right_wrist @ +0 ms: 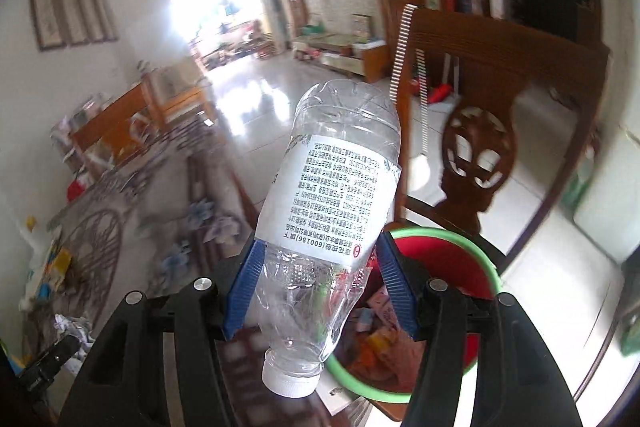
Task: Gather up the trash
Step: 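Carry the paper and bottle to the red bin and release both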
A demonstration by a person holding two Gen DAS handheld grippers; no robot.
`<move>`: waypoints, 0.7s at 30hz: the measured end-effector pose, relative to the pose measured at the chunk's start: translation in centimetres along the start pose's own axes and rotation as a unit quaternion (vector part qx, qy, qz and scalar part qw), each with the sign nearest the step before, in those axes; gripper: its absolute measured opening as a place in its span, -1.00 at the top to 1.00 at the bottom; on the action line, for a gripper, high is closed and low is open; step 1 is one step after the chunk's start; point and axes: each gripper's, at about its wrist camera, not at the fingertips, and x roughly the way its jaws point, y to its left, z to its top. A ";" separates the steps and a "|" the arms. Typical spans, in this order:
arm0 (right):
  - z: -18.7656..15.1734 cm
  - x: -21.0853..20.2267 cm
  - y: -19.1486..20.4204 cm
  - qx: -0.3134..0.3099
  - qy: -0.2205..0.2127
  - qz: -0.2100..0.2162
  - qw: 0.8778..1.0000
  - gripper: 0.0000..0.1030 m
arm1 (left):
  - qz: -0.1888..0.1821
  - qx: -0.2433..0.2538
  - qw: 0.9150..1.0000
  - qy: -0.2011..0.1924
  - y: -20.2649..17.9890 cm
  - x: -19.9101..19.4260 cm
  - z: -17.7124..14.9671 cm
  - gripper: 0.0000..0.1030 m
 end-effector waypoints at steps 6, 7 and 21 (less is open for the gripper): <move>-0.1 -0.5 -4.5 0.079 0.001 -0.005 0.997 -0.08 | -0.074 0.035 0.997 0.016 -8.0 3.1 2.2 0.04; -0.1 -0.6 -5.3 0.094 0.001 -0.006 0.996 -0.08 | -0.081 0.046 0.995 0.020 -9.4 3.7 2.4 0.04; -0.4 -0.4 -11.0 0.193 0.006 -0.067 0.979 -0.12 | -0.145 0.093 0.978 0.119 -20.2 13.3 1.8 -0.23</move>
